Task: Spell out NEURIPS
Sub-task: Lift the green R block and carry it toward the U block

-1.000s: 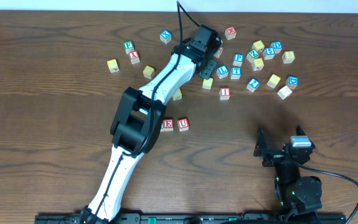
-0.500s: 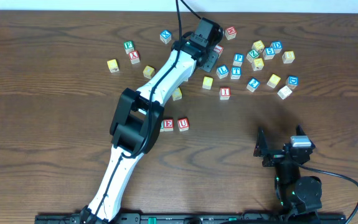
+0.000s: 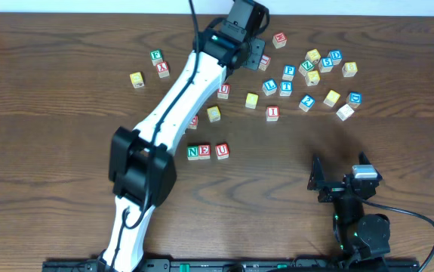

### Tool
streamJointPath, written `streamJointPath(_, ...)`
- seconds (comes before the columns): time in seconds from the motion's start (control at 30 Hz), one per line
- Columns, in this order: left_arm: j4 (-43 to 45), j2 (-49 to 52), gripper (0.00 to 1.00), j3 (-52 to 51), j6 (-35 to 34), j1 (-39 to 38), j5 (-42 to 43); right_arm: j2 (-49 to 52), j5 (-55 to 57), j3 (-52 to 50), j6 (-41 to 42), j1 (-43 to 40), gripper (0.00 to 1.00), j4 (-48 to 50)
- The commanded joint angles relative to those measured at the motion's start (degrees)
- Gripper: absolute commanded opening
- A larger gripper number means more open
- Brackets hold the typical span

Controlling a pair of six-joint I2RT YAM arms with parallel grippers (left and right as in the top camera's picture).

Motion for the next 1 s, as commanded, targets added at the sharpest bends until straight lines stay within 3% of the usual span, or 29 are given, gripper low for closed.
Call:
streamJointPath(0.0,-3.96,-3.48,0.08,1.36,-5.38,0.24,-0.52,-0.09,0.28,-0.04,0.74,-0.39,0.99,-0.24)
streamJointPath(0.13,-11.54,-6.67,0.07,1.33,-10.27,0.22,-0.5,-0.09,0.28,-0.04,0.72,-0.39,0.99,-0.24)
streamJointPath(0.3,-15.5,-8.72,0.07,0.79,-11.04,-0.94,-0.79,-0.09,0.28,-0.04,0.72,-0.39,0.99,-0.22)
streamJointPath(0.47,-18.43,-10.29,0.07,0.31,-14.27,-5.44,-11.74,-0.09,0.28,-0.04,0.74,-0.39,0.99,-0.24)
streamJointPath(0.7,-18.6,-12.59,0.07,-2.54,-14.23,-14.03,-19.93,-0.09,0.28,-0.04,0.72,-0.39,0.99,-0.24)
streamJointPath(0.97,-15.58,-16.74,0.08,-12.9,-15.67,-16.65,-20.09,-0.09,0.28,-0.04,0.74,-0.39,0.99,-0.24)
